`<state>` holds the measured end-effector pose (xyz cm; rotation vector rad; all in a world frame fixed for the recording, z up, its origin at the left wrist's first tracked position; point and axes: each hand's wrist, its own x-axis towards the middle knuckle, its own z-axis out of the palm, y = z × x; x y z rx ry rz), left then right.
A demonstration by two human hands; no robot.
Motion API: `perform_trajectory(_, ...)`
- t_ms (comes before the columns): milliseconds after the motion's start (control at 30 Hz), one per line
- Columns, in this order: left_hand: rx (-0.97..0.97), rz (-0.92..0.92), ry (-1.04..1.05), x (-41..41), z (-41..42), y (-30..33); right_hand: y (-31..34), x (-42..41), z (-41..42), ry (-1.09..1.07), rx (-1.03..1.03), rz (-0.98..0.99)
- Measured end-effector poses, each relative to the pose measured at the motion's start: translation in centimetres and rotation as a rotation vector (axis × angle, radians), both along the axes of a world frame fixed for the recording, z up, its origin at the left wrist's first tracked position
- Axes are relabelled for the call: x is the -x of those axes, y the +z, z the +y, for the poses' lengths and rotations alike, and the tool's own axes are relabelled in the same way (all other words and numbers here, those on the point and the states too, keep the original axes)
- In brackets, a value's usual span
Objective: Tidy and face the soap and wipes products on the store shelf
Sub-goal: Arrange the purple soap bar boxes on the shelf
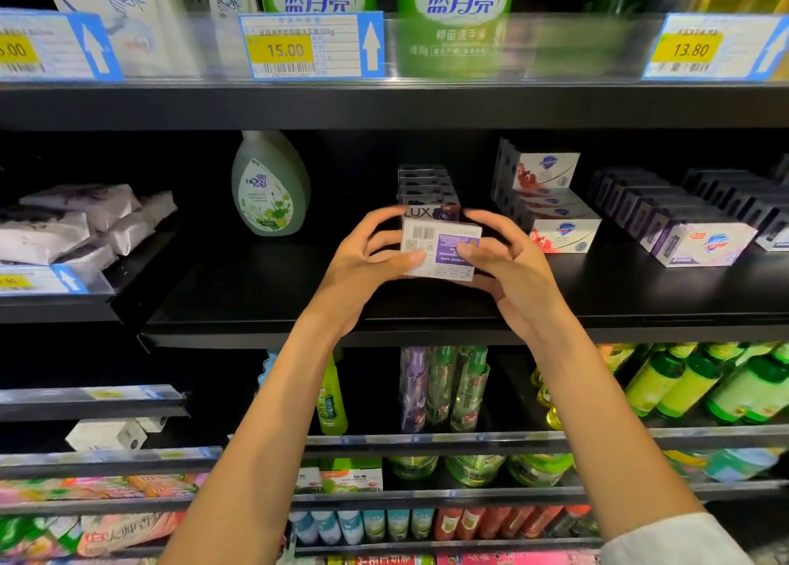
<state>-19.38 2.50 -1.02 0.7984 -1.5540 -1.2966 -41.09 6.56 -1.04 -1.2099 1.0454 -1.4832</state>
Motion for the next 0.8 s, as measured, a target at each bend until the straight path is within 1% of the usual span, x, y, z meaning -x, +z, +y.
perform_trajectory(167,0.032,-0.034,-0.110,-0.14,-0.29,-0.15,0.09,-0.20,-0.01,-0.018,-0.025,0.004)
perform_trajectory(367,0.032,0.008,-0.050,-0.14,-0.44,-0.29,0.10,-0.19,0.02,0.032,-0.015,0.015)
perform_trajectory(600,-0.017,0.082,-0.055,-0.02,-0.20,-0.25,-0.26,0.02,-0.06,0.127,0.047,0.062)
perform_trajectory(800,-0.019,0.067,-0.073,0.09,-0.12,-0.17,-0.34,0.21,-0.31,0.084,0.029,0.055)
